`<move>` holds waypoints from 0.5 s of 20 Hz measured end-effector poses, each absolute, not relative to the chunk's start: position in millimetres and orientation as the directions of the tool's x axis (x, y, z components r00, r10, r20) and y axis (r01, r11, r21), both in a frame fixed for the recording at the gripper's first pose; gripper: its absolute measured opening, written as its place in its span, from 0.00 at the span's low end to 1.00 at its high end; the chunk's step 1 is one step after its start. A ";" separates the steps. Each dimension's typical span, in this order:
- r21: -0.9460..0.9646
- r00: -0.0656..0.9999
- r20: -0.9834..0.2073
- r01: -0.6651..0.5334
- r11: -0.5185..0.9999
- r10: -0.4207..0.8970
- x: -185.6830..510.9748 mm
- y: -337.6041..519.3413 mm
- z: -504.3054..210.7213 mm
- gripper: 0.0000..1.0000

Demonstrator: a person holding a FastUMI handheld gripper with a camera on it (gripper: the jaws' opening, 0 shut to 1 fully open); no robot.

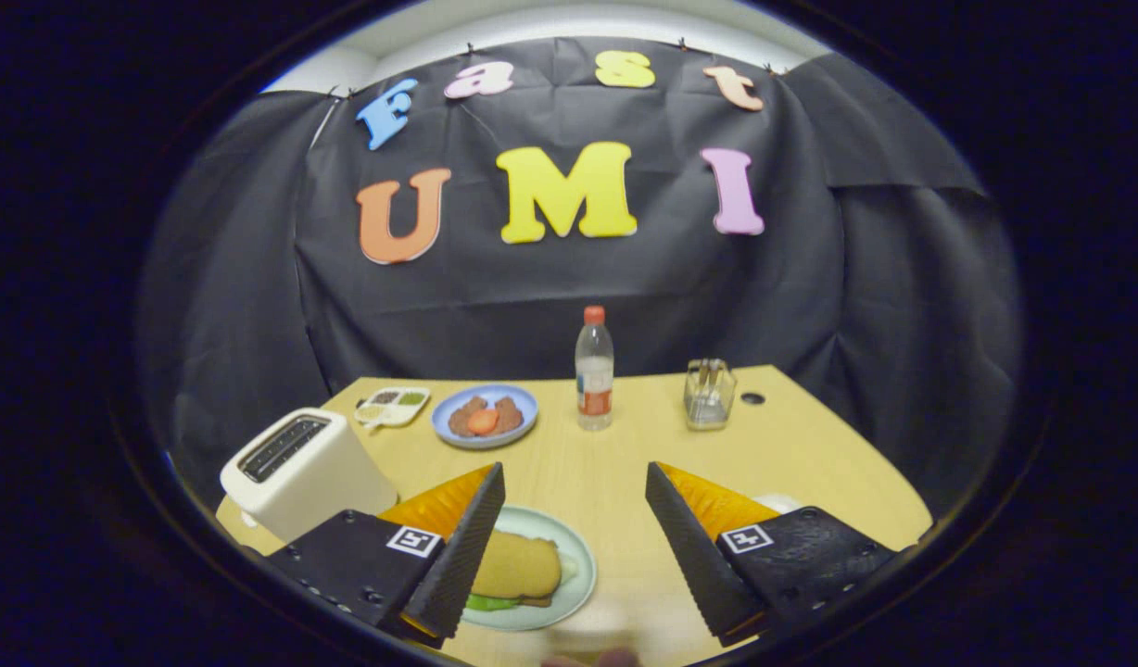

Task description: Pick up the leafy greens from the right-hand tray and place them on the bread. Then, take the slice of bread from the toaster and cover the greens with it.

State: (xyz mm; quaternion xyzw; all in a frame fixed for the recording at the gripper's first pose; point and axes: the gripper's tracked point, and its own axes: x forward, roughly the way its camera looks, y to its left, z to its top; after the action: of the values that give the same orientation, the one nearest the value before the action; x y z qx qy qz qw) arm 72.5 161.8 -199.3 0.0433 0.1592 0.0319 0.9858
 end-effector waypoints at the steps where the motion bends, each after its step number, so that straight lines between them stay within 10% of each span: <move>1: 0.084 0.959 -0.274 -0.046 0.995 0.067 68.6 151.6 -173.8 0.94; 10: 0.019 0.998 -0.068 -0.011 1.000 0.012 -4.2 57.0 -27.8 0.95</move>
State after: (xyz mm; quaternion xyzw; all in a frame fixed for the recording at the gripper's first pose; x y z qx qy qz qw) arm -4.2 57.0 -27.8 0.0095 0.0339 0.0057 0.9994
